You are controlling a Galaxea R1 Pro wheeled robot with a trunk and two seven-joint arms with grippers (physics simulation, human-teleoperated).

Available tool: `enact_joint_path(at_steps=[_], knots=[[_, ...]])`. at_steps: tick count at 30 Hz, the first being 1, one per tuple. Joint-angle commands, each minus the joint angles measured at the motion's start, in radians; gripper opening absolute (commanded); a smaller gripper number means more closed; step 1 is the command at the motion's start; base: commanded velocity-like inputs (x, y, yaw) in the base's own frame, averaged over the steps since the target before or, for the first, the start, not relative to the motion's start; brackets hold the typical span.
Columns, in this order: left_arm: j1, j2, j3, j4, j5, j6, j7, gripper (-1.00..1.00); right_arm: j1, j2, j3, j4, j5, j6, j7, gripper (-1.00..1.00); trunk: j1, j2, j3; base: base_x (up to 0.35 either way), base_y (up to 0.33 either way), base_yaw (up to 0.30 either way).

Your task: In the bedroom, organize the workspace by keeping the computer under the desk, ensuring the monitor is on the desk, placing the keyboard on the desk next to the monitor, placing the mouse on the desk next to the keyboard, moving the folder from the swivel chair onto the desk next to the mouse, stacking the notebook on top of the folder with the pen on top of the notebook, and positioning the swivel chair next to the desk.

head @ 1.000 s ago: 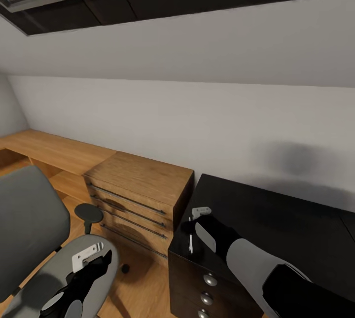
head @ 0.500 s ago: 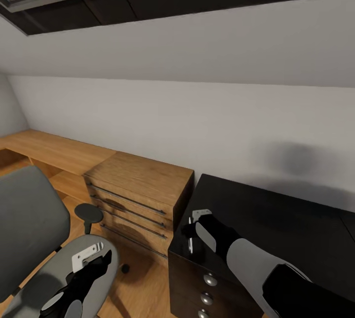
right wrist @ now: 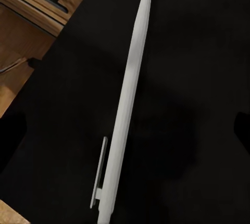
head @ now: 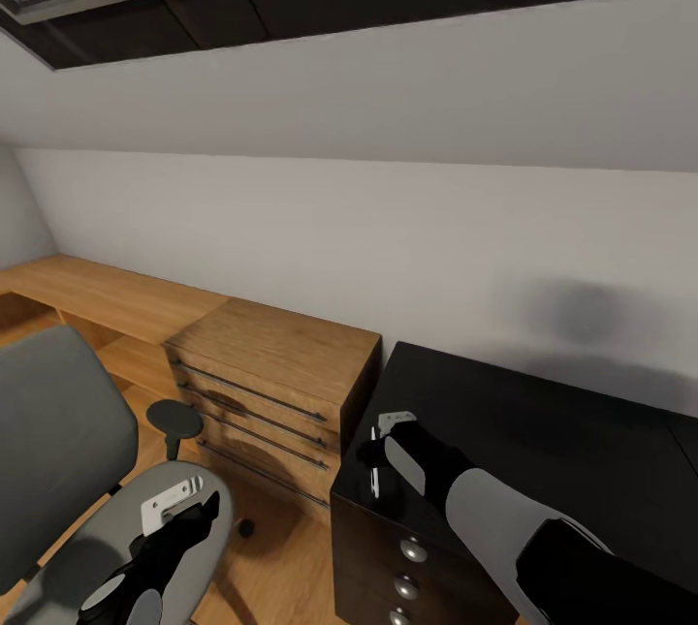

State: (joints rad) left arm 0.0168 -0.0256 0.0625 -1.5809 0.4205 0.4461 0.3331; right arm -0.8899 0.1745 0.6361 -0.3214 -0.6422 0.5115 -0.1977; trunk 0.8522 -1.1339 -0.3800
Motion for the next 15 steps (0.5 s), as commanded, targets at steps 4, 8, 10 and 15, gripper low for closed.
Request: enact_joint_path(at_steps=[4, 8, 10, 15], knots=[[0.0, 0.0, 0.002, -0.002, 0.011, 0.003, 0.006, 1.0, -0.001, 0.0, 0.006, -0.002, -0.011, 0.004, -0.008, 1.0, 0.0, -0.001, -0.001, 0.0, 0.0, 0.0], [0.0, 0.0, 0.002, -0.002, 0.012, 0.003, 0.006, 1.0, -0.001, 0.0, 0.006, -0.003, -0.011, 0.009, -0.008, 1.0, 0.0, -0.001, -0.001, 0.0, 0.0, 0.0], [0.0, 0.0, 0.003, -0.002, 0.012, 0.003, 0.006, 1.0, -0.001, 0.0, 0.005, -0.005, -0.019, 0.047, -0.008, 1.0, 0.0, -0.001, -0.001, 0.0, 0.0, 0.0], [0.0, 0.0, 0.003, -0.001, 0.012, 0.003, 0.006, 1.0, -0.001, 0.0, 0.003, -0.005, -0.054, 0.066, -0.009, 1.0, 0.0, -0.001, -0.001, 0.0, 0.0, 0.0]])
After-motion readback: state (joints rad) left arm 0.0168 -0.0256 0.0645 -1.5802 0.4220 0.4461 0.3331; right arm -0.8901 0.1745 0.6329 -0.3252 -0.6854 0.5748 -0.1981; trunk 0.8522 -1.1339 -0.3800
